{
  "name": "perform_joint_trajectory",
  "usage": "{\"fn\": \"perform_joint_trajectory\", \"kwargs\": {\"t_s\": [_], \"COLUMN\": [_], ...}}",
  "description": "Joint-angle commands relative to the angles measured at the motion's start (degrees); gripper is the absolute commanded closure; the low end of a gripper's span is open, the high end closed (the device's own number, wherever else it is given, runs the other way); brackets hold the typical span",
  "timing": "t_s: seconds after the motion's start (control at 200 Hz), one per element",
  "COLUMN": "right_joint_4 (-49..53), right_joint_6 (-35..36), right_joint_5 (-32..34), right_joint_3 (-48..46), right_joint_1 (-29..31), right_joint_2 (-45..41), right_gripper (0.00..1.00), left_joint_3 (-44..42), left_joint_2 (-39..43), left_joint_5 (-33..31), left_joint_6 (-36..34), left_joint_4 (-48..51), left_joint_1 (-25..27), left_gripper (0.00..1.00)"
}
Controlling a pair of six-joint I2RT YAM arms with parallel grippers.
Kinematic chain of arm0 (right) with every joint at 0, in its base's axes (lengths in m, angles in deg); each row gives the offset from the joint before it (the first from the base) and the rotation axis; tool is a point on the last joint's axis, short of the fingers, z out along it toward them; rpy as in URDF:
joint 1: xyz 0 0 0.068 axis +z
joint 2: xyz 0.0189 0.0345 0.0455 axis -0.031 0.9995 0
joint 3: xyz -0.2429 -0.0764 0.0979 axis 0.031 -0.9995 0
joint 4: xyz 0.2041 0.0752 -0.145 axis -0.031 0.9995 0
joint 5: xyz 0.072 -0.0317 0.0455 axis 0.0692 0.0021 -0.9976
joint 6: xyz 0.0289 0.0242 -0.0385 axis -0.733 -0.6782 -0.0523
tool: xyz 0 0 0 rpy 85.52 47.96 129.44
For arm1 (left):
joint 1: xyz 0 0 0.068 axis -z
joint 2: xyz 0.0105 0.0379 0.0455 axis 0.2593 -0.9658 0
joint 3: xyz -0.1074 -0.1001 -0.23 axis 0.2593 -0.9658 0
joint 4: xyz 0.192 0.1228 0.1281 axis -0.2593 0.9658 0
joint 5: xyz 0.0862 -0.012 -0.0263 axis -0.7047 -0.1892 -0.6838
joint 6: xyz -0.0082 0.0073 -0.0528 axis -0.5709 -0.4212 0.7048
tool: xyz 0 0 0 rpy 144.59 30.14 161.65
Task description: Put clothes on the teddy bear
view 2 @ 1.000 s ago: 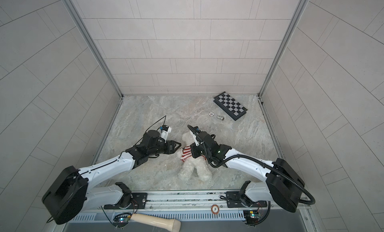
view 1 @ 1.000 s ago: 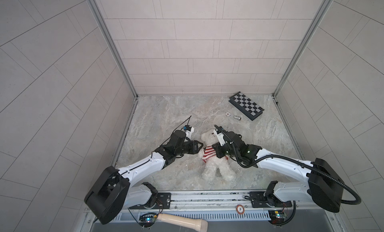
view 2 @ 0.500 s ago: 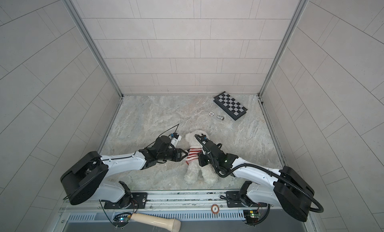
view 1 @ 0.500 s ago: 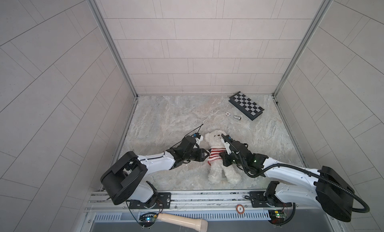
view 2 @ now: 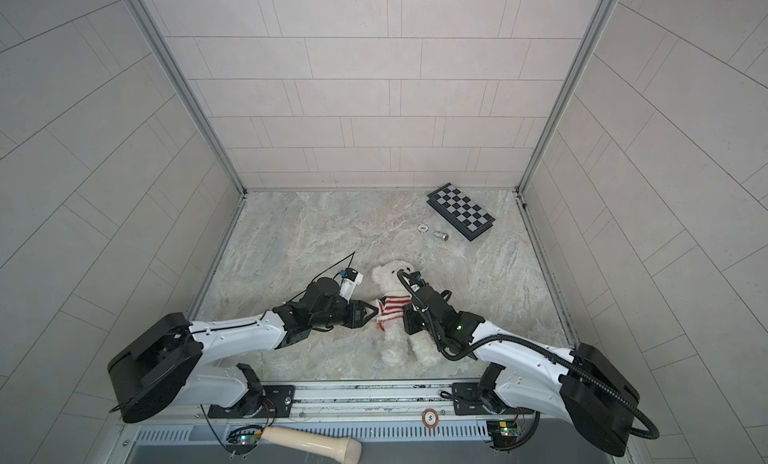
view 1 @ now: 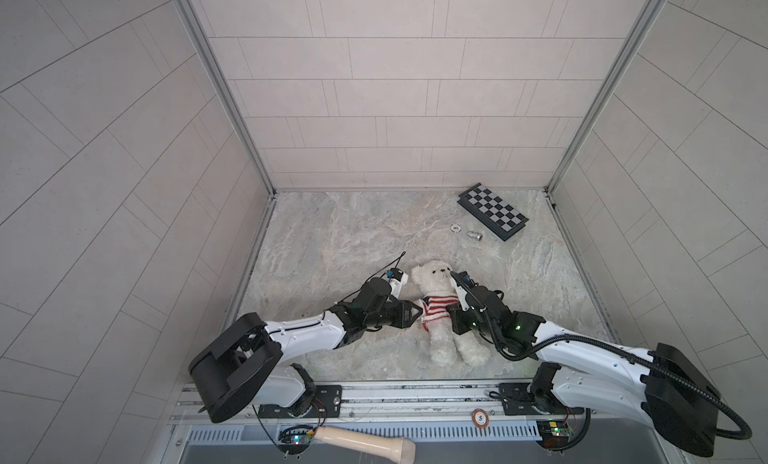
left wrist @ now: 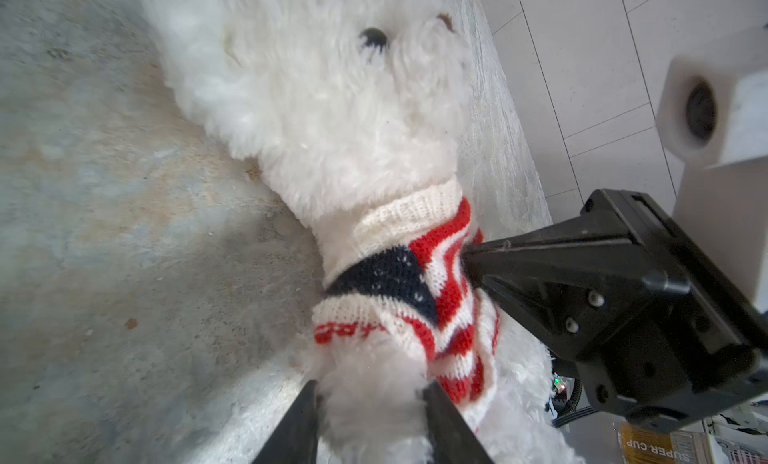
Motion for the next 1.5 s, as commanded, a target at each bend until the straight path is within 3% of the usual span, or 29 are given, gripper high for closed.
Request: {"fn": "perform_joint_trajectory", "kwargs": {"t_s": [0.0,0.125,0.235,0.355,0.421,0.606,0.916,1.016,1.151,1.322,1.492], "right_joint_4": [2.92,2.88,3.13,4.52,6.27,3.49,-7.87,-9.46,-9.87,-8.99,-6.21], "right_joint_6": [-0.62,-0.47,-0.36,0.46,0.86,7.39,15.22,15.78,15.97,15.47,16.07], "right_joint_5": [1.56,1.67,1.78,1.75,1.98,0.06,-12.37,-14.19,-13.09,-10.81,-5.90], "right_joint_3": [-2.03,-2.49,-2.80,-2.42,-1.37,1.17,4.32,4.49,4.03,3.41,1.79], "right_joint_1": [-0.25,-0.25,-0.25,-0.25,-0.25,0.10,1.42,1.68,1.68,1.68,1.55], "right_joint_2": [0.04,-0.49,-1.03,-2.76,-5.21,-13.50,-4.31,-1.65,0.22,1.48,-1.23], "right_gripper": [0.93,0.93,0.93,0.86,0.78,0.50,0.43,0.45,0.55,0.80,0.96], "left_joint_3": [-0.95,-0.12,0.42,0.19,0.10,2.46,4.44,4.37,4.42,4.48,4.20], "left_joint_2": [0.33,-0.42,-1.25,0.49,2.70,8.33,8.89,9.42,9.55,10.46,11.73], "left_joint_5": [-1.61,-1.87,-1.61,-1.85,-2.11,-1.81,-0.55,-0.93,-0.99,-1.36,-2.16], "left_joint_6": [0.31,-0.02,0.01,-0.16,-0.83,-4.22,-4.93,-4.98,-4.97,-4.96,-5.52], "left_joint_4": [-0.20,-0.21,-0.45,-0.17,0.34,5.86,7.84,8.05,8.23,8.90,10.18], "left_joint_1": [0.58,0.58,0.57,0.53,0.56,0.59,0.81,0.88,0.85,0.87,0.83], "left_gripper": [0.59,0.64,0.80,0.94,1.00,1.00,1.00,1.00,1.00,1.00,1.00]}}
